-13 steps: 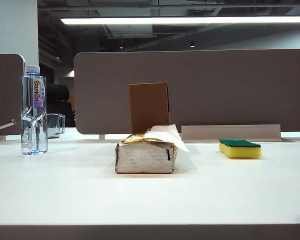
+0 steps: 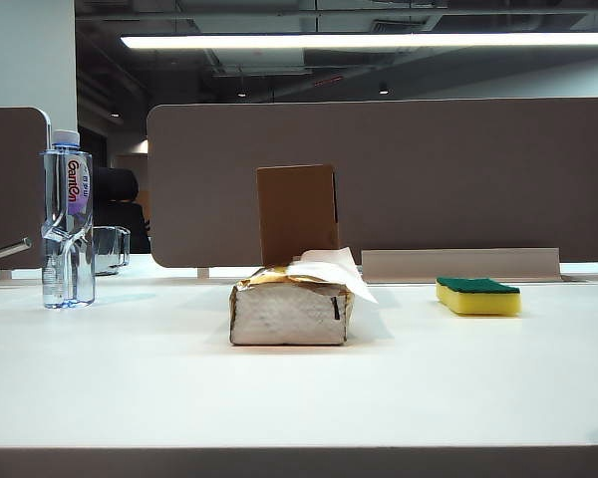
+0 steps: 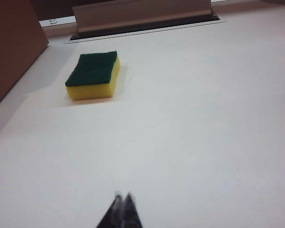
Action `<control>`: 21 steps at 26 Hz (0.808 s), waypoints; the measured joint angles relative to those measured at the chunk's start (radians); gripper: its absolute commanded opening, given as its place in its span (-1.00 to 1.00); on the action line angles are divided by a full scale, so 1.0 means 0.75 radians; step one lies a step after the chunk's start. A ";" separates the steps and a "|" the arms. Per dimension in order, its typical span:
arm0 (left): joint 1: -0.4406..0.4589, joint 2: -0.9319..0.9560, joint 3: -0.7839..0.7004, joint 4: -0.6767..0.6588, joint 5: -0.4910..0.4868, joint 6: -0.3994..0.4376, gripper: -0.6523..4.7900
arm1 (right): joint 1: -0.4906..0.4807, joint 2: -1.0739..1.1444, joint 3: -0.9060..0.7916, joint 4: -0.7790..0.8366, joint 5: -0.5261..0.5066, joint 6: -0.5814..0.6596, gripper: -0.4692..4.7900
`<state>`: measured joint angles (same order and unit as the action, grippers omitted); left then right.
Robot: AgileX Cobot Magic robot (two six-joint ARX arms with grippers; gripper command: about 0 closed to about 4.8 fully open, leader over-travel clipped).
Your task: Move the sponge from right to left to wipe the table, avoiding obstacles on the table, and finally reaching the bottle of mineral water.
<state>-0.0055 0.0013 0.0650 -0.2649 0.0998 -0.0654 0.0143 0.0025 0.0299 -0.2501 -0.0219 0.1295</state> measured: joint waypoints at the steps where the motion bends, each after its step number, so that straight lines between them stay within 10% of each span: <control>1: 0.000 0.000 0.002 0.005 0.056 -0.004 -0.55 | 0.000 0.000 0.000 0.000 0.000 -0.001 -0.83; 9: 0.000 0.000 0.004 0.182 0.355 -0.149 -0.23 | 0.000 -0.001 0.006 0.002 -0.099 -0.001 -0.83; 14: 0.000 0.000 0.067 0.183 0.377 -0.155 0.45 | 0.000 -0.001 0.058 -0.001 -0.142 0.001 -0.82; 21: 0.000 0.000 0.236 0.020 0.417 -0.155 0.49 | 0.001 -0.001 0.166 -0.006 -0.146 0.123 -0.82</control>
<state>-0.0055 0.0013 0.2420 -0.2497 0.4122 -0.1814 0.0147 0.0021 0.1547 -0.2543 -0.1318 0.2218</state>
